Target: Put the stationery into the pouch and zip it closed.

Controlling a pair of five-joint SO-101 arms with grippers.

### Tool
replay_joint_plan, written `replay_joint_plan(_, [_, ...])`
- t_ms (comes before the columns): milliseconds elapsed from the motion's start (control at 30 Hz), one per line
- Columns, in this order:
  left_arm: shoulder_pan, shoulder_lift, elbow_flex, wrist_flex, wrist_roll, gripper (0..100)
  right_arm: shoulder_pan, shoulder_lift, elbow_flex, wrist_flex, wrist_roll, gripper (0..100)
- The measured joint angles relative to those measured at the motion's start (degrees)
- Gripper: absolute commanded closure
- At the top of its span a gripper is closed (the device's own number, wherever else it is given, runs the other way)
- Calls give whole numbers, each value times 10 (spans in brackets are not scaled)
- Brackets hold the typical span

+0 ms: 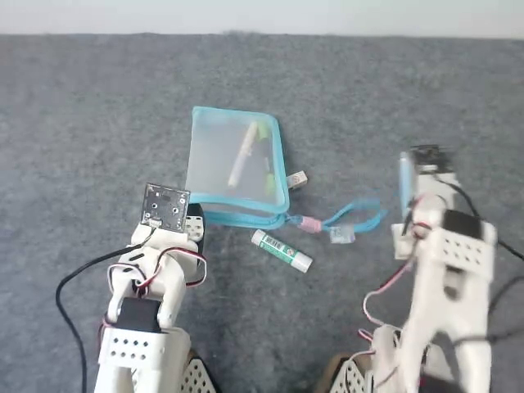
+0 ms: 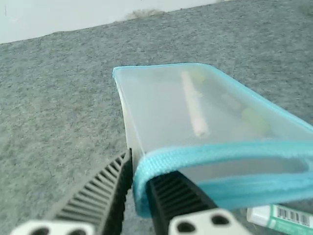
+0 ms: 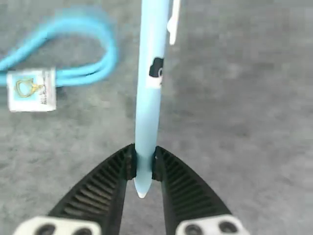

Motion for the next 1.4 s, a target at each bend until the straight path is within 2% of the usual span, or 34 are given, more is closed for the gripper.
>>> replay_joint_plan(133, [0,0,0,0,0,988,35,-42,0,23,0,993])
replay_joint_plan(333, [0,0,0,0,0,988,25,-61,0,24,-1,992])
replay_joint_plan(533, [0,0,0,0,0,988,-84,-84,-6,47,0,992])
replay_joint_plan(800, [0,0,0,0,0,988,-326,-147,-98,199,2,992])
replay_joint_plan(967, [0,0,0,0,0,988,-480,-196,-121,302,37,992])
replay_joint_plan(1033, [0,0,0,0,0,988,-518,-222,-122,328,52,992])
replay_joint_plan(1200, [0,0,0,0,0,988,-528,-251,-113,333,86,992])
replay_joint_plan(1400, [0,0,0,0,0,988,-513,-200,-110,333,87,992])
